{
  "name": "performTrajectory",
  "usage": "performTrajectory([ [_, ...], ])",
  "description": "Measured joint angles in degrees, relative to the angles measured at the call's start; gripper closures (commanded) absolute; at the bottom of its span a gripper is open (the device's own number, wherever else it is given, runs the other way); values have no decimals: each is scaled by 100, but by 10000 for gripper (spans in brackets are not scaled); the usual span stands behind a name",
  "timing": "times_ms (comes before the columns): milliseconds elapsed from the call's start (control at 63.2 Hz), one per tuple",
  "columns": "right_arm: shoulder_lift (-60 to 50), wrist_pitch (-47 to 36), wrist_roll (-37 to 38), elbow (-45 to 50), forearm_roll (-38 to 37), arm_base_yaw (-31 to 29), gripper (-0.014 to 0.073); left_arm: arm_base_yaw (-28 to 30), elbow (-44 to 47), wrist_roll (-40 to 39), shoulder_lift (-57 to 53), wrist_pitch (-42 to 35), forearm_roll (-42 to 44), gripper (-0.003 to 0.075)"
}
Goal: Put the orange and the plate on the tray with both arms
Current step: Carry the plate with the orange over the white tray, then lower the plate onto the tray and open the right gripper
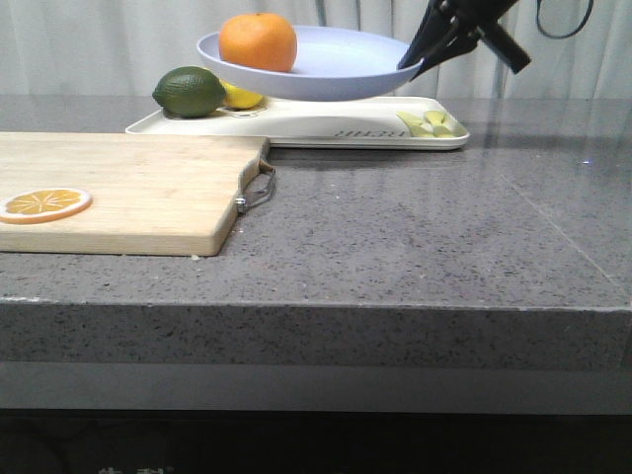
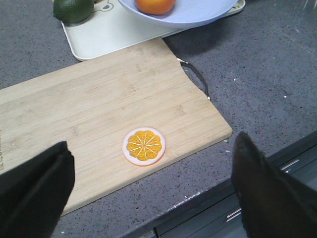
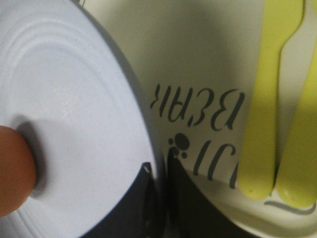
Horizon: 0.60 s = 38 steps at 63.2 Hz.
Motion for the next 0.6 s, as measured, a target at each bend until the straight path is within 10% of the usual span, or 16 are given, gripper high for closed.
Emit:
performTrajectory([
  [601,528,-812,337,-289,-60,0,657,0,0,0,0,0,-38,99],
])
